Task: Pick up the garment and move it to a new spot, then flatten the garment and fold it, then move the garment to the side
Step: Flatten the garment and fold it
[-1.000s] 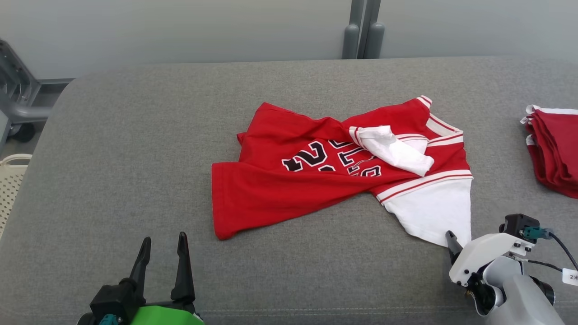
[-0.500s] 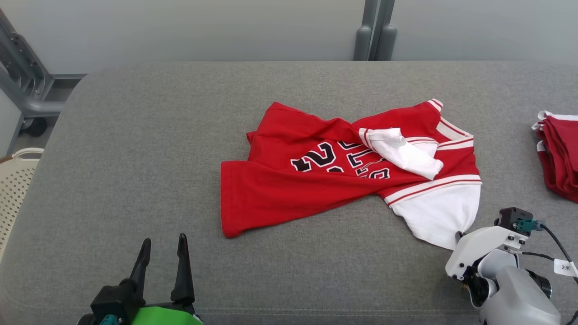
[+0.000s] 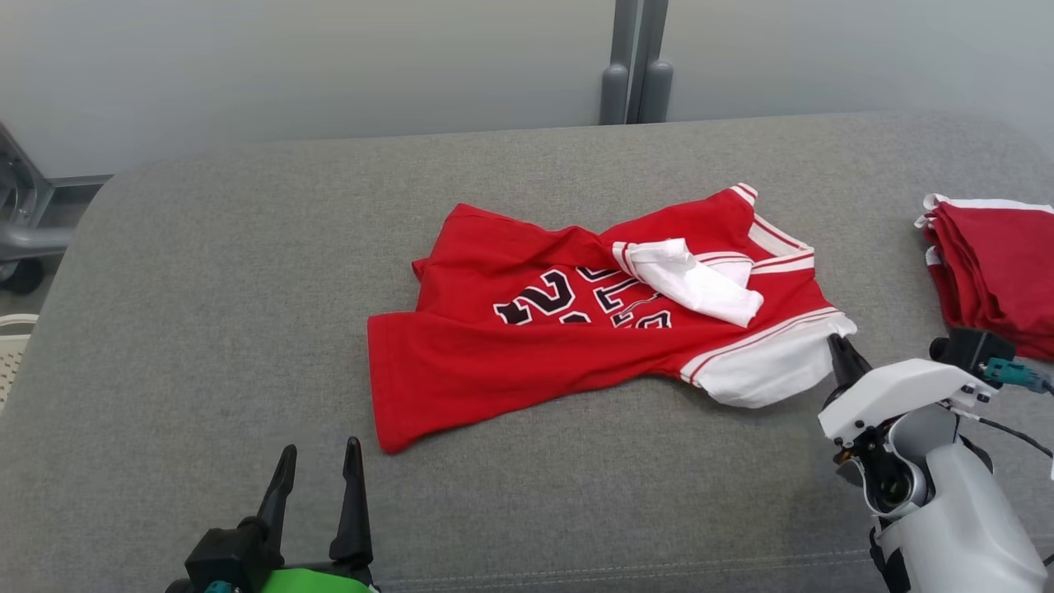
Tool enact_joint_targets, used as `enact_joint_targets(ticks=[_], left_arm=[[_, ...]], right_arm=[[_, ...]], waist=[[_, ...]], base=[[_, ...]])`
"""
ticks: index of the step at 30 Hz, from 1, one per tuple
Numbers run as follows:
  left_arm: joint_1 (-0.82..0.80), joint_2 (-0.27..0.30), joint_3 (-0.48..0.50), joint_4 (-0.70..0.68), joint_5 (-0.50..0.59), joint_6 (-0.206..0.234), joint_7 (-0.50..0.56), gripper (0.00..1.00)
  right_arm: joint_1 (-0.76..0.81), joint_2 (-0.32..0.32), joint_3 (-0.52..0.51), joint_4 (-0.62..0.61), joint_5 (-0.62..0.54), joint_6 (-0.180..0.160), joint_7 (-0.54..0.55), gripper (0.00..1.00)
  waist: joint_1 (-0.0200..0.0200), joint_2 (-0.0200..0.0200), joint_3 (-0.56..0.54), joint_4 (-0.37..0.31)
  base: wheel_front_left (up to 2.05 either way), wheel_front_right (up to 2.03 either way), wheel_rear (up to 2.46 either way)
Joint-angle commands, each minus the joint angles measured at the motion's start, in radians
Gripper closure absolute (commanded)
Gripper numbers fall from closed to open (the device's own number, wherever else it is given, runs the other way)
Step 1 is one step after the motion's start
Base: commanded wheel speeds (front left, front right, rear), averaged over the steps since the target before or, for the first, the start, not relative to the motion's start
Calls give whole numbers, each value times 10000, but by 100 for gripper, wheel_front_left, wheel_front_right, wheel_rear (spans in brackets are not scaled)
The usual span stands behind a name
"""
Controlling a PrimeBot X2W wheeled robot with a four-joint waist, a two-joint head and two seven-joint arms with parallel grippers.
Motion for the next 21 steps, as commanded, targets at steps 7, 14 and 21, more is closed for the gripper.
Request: enact_joint_targets(ticks=[7, 14, 21], left_arm=[[-35, -20, -107, 57, -55, -20, -23, 0], [-138, -125, -477, 425, -270, -222, 222, 0], [-241, -295, -1096, 1132, -924, -694, 904, 0]], right_arm=[[1164, -127, -14, -2901, 1043, 2, 752, 100], [2098, -10, -458, -5154, 1578, 2, 1573, 100], [2758, 64, -424, -6965, 2387, 2, 2225, 100]], waist=[[0, -1, 68, -268], [0, -1, 141, -339], [0, -1, 217, -439]], base=[[0, 0, 0], [0, 0, 0], [0, 0, 0]])
